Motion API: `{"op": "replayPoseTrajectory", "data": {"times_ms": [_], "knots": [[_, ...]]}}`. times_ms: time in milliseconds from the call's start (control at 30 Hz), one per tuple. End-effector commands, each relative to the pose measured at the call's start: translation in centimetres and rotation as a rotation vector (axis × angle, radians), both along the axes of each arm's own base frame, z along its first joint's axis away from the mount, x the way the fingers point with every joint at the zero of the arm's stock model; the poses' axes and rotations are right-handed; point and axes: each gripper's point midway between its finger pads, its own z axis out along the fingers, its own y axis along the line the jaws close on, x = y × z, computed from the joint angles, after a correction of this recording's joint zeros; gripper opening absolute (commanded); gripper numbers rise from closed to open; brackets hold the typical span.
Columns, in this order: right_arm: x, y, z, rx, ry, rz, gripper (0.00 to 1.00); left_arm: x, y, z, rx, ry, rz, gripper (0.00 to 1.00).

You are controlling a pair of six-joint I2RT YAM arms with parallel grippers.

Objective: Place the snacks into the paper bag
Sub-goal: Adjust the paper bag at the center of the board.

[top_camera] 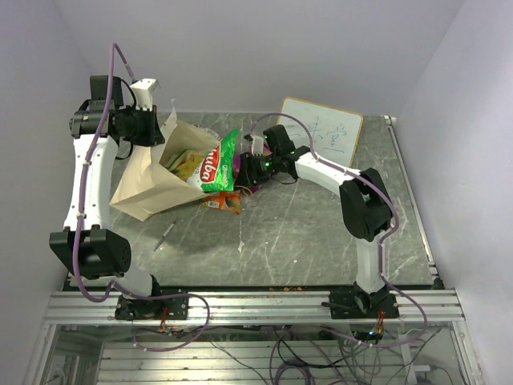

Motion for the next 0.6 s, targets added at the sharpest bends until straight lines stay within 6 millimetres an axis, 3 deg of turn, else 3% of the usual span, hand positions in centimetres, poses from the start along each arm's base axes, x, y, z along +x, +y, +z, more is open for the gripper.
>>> {"op": "replayPoseTrajectory", "data": {"times_ms": [0,67,167,200,267,300,400,567], "knots": [[0.2,0.3,-0.4,0.004,-0.013,0.016,0.46,0.1,0.3,2.5,0.004,-0.096,0.009,0.07],[0.0,0.6,-0.2,0.021,-0.003,0.027,0.36,0.1,0.3,2.5,0.004,-0.097,0.008,0.07],[0.1,0.9,1.1,0.043,-0.012,0.046,0.05,0.0,0.4,2.9,0.009,-0.105,0.011,0.07],[0.6,1.0,2.5,0.056,-0.04,0.049,0.0,-0.1,0.4,3.1,0.014,-0.109,0.013,0.07],[1.0,0.9,4.8,0.088,-0.083,0.059,0.0,-0.5,0.6,3.5,0.03,-0.121,0.012,0.07],[0.8,0.8,7.7,0.128,-0.124,0.072,0.0,-0.7,0.8,3.8,0.043,-0.13,0.014,0.07],[0.6,0.4,13.6,0.222,-0.215,0.115,0.0,-1.2,2.2,5.4,0.104,-0.173,0.073,0.07],[-0.7,0.0,23.6,0.352,-0.396,0.193,0.0,-2.1,3.5,10.6,0.165,-0.318,0.141,0.07]]}}
